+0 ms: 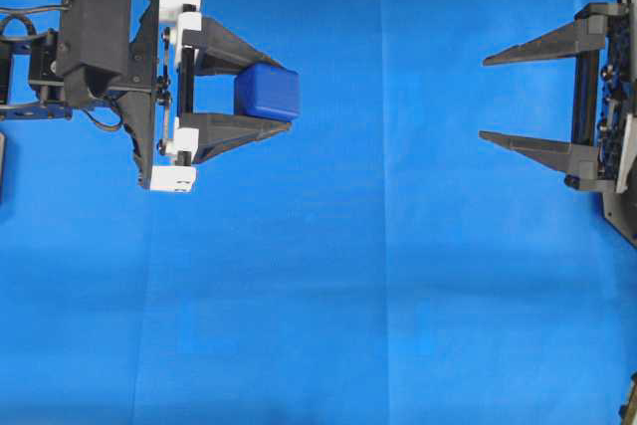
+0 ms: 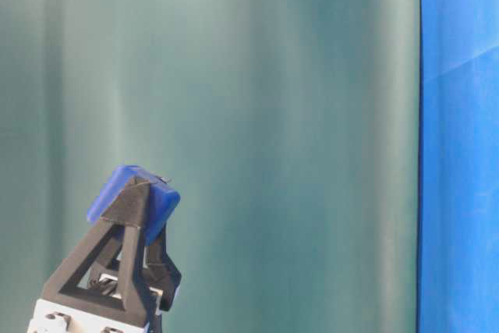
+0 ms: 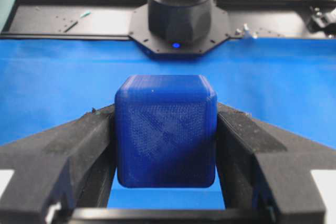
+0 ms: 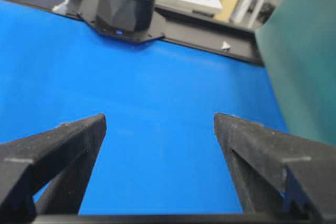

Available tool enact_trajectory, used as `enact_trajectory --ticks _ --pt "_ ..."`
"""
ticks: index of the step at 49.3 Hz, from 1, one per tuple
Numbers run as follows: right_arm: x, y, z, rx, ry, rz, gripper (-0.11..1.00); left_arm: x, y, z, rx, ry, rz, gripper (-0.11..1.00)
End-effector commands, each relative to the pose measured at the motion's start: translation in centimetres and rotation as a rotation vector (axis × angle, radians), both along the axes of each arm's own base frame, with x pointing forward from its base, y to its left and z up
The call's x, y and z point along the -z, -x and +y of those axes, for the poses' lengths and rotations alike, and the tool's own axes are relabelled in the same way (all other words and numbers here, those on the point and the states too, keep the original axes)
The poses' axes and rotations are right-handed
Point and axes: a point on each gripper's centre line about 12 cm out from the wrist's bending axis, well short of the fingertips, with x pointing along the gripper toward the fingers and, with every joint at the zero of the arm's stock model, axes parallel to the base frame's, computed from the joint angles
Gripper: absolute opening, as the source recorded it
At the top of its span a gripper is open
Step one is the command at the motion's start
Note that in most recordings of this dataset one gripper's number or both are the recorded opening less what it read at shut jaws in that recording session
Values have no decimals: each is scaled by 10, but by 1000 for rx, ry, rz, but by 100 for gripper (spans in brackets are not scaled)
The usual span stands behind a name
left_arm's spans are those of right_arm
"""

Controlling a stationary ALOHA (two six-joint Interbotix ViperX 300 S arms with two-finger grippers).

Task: Handover the blue block to the right arm after grasping it with the left arm, then place it in the designated position.
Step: 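Lift the cube with the left gripper and rotate it upward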

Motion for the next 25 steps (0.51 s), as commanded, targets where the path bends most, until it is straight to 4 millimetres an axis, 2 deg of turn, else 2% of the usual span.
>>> enact_trajectory --ticks 1,12,25 --pt "-15 -2 0 -6 72 -19 98 -24 10 0 -1 4 -75 46" --pt "-31 -4 1 -24 435 26 97 -24 10 0 -2 7 -75 46" --pt "-31 -5 3 -64 931 52 97 -25 10 0 -1 7 -83 46"
